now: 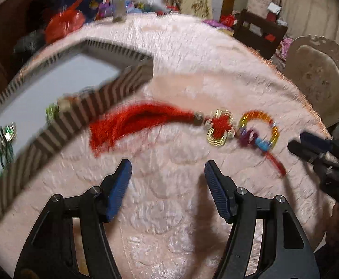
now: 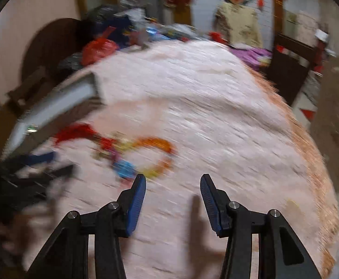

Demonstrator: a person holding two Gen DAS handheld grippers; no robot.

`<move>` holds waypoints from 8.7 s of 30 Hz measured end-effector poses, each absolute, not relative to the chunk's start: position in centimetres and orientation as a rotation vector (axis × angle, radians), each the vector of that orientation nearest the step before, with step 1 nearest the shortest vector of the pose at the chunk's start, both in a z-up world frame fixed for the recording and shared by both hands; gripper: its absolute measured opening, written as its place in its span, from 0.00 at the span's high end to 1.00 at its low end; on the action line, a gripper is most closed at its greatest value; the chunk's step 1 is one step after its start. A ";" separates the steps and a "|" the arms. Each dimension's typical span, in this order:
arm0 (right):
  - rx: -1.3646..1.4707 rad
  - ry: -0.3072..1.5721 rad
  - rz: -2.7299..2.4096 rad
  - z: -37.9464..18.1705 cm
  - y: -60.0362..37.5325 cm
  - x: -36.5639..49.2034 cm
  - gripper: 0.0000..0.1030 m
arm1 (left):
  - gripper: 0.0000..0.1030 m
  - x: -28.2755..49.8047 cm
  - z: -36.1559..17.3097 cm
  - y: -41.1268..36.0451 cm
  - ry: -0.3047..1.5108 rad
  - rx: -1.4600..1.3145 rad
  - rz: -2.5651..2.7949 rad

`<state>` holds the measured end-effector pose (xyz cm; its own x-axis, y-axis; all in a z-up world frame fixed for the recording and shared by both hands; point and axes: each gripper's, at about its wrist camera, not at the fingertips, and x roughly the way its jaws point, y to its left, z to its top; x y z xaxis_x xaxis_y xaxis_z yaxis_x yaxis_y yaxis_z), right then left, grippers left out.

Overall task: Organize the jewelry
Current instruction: 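Withdraw both grippers from the tray back toward the red tassel, then grasp the red tassel with the left gripper while the right approaches the rainbow bracelet, then grasp the rainbow bead bracelet with the right gripper while the left lifts the tassel, then carry the red tassel and rainbow bracelet over the striped tray with both grippers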

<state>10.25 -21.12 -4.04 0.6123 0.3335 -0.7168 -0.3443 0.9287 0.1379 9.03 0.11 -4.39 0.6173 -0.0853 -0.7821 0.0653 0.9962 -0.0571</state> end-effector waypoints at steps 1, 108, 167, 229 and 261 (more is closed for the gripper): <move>-0.015 0.821 0.416 -3.9 -20.5 10.2 0.55 | 0.35 9.0 -4.4 0.3 0.905 -0.035 -0.094; -0.141 0.876 0.299 -5.8 -21.3 11.5 0.72 | 0.62 7.5 -4.5 2.8 0.902 -0.006 -0.182; 0.013 0.745 0.418 -0.4 -20.4 8.4 0.96 | 0.91 5.2 0.3 4.3 0.846 -0.109 -0.238; -0.066 0.670 0.451 8.0 -11.9 7.8 0.96 | 0.91 3.3 9.0 11.4 0.708 -0.178 -0.120; -0.081 0.775 0.686 4.5 4.6 19.4 0.96 | 0.91 8.7 2.2 23.0 0.790 -0.228 0.131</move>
